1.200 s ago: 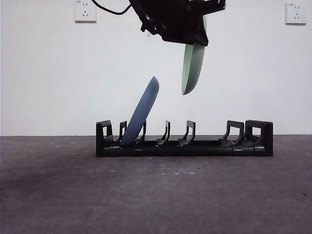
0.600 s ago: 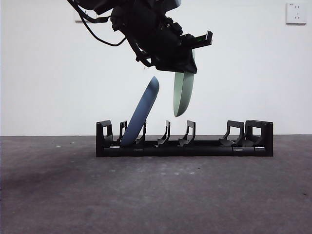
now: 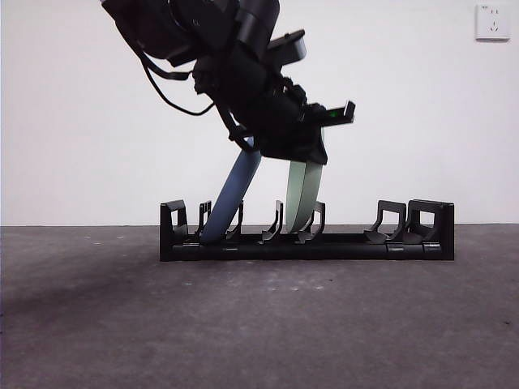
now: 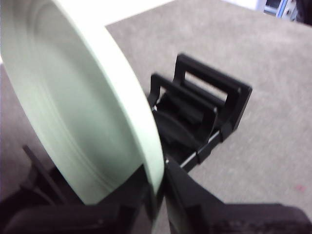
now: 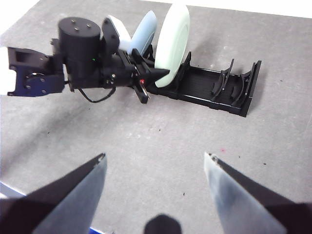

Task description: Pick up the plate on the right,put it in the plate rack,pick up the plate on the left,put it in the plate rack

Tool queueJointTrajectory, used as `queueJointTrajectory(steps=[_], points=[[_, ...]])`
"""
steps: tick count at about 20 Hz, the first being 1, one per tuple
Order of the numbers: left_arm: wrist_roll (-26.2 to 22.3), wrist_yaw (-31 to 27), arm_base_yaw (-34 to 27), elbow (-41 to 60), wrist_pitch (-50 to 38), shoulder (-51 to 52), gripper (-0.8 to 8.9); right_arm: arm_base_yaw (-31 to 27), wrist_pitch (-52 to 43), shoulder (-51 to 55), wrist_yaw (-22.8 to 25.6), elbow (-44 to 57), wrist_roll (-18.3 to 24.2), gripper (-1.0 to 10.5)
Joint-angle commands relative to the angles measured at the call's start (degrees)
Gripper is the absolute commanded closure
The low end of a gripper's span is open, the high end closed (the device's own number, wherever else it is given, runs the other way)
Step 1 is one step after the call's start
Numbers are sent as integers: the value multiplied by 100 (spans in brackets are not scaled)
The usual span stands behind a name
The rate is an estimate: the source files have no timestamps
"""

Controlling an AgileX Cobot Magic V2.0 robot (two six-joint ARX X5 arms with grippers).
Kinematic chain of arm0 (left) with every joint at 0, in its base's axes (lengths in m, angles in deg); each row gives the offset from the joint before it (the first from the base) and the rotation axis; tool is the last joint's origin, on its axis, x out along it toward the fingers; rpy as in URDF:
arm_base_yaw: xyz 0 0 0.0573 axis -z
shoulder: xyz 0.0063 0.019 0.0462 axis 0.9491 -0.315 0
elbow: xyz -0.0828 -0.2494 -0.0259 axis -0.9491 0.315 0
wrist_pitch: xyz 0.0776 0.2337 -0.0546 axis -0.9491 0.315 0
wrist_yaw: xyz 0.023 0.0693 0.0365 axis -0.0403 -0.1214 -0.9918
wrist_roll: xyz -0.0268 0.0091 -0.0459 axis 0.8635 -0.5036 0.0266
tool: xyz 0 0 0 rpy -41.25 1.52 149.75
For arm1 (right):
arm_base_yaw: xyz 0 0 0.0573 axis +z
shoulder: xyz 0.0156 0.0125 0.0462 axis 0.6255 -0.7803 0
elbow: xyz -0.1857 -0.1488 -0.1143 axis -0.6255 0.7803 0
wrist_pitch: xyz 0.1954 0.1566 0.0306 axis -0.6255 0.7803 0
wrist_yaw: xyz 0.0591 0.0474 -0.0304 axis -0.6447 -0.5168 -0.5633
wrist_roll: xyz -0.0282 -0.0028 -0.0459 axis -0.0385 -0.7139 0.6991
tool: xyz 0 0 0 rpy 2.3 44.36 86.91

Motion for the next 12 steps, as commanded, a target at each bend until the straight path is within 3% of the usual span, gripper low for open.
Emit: queueJointTrajectory(steps=[1,12], points=[[7,-120,-11,-17,-68,-136,822,17,-31,4,20,26,57,604],[-35,-258,9,-17,348,-175,812,17,-13,0,20,28,85,604]])
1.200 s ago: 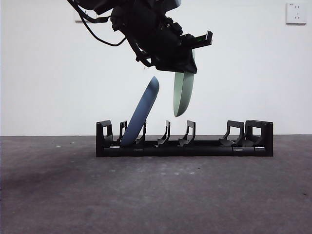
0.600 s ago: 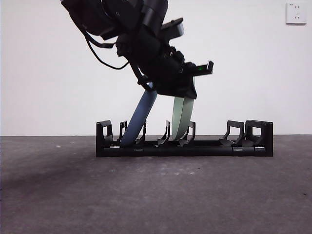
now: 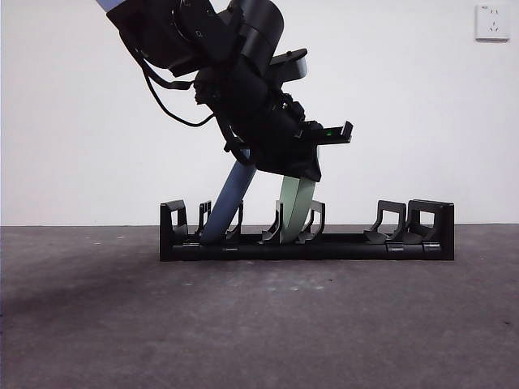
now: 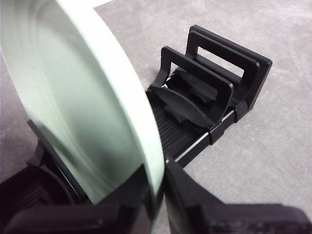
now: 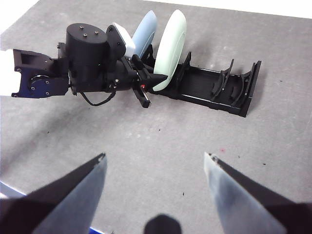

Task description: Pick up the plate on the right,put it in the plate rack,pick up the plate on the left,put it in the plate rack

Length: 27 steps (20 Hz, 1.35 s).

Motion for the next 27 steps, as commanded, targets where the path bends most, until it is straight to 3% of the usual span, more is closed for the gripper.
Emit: queueJointTrajectory(steps=[1,4,13,16,23,27], points=[[-17,26,22,-7,66,-81,803,17,-11,0,20,28,63,604],[-13,170,57,-7,63,-81,654,17,24,0,20,28,81,604],[39,299,199,-17,68,-9,646,17,278,2,20,28,170,604],[35,295,269,-111,289,155,556,17,278,2,20,28,177,604],[33,271,275,-216,1303,1038,557,17,262,2,20,28,190,604],[33,306,369,-216,2505,1930,557,17,262,2,20,28,208,604]])
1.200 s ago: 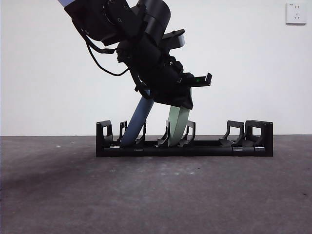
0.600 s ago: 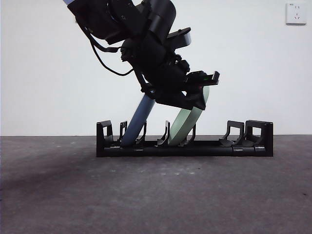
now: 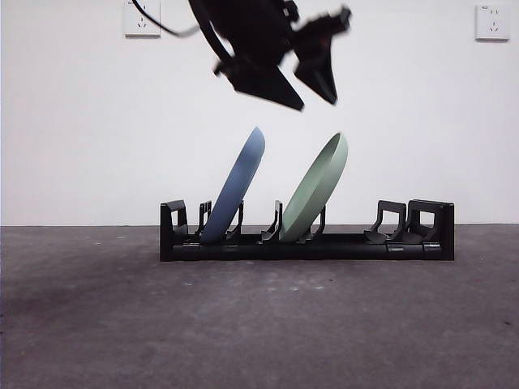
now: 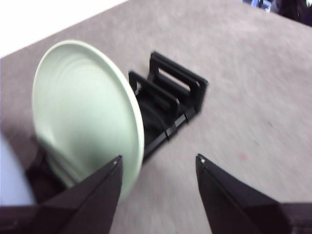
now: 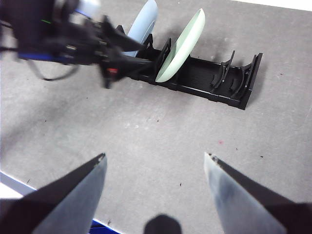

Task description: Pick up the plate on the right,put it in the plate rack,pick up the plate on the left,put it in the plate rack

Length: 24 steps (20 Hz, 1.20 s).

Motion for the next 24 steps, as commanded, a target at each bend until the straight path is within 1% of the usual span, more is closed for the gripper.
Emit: queueJointTrajectory(steps=[1,3,7,9,12,15,19,24], points=[[20,26,85,0,730,599,558,17,59,0,20,28,81,604],[17,52,133,0,1482,1176,562,17,74,-35,20,28,192,604],[17,457,140,0,2800,2339,562,17,122,-151,-28,28,369,604],[20,492,142,0,3346,2870,562,20,127,-225,-256,28,466,604],[22,553,146,0,4011,3528,562,20,127,-330,-699,28,498,604],[22,623,146,0,4415,3991,562,20,129,-380,-933,28,514,604],[22,621,146,0,4656,4271,562,22,133,-442,-949,28,509,605],[20,621,146,0,4852,4249,562,22,133,-446,-949,28,492,609]])
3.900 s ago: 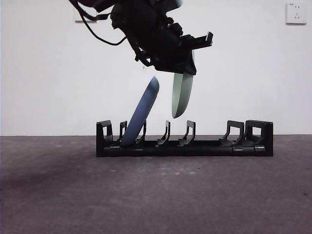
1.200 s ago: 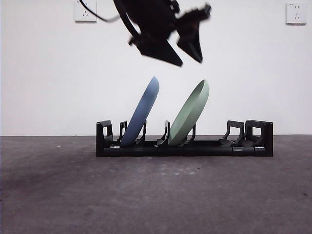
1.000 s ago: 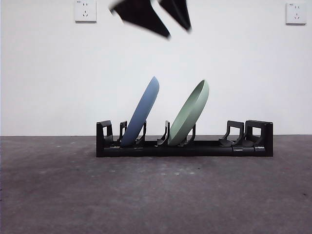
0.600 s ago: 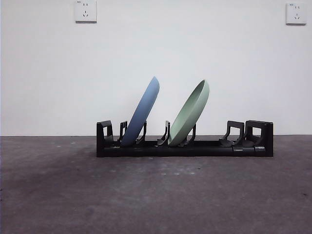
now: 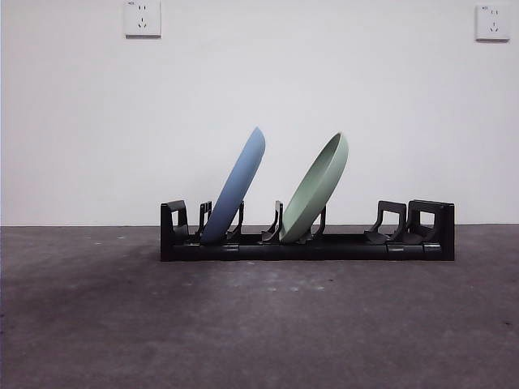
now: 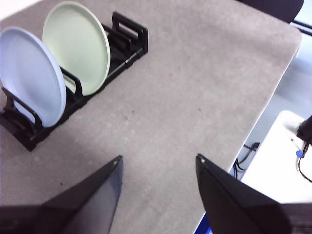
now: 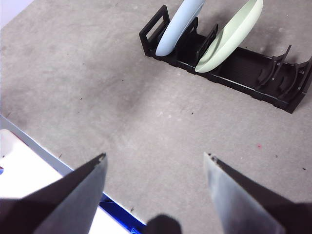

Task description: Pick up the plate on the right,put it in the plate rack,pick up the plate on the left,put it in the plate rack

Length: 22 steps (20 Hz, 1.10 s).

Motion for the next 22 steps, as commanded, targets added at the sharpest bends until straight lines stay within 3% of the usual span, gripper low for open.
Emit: queueJointTrajectory(steps=[1,2,4,5,6,22], points=[[17,17,15,0,-7,-20,563,7,127,7,-20,28,26,610],[17,17,15,0,-7,-20,566,7,127,7,-20,28,24,626],[13,20,15,0,-4,-22,621,7,127,7,-17,28,24,805],[-7,17,15,0,-7,-22,758,7,127,7,-20,28,26,900],[-31,13,13,0,-7,-22,827,7,127,7,-20,28,28,958],[-26,-22,13,0,-4,-22,818,4,125,-264,236,26,-146,945]])
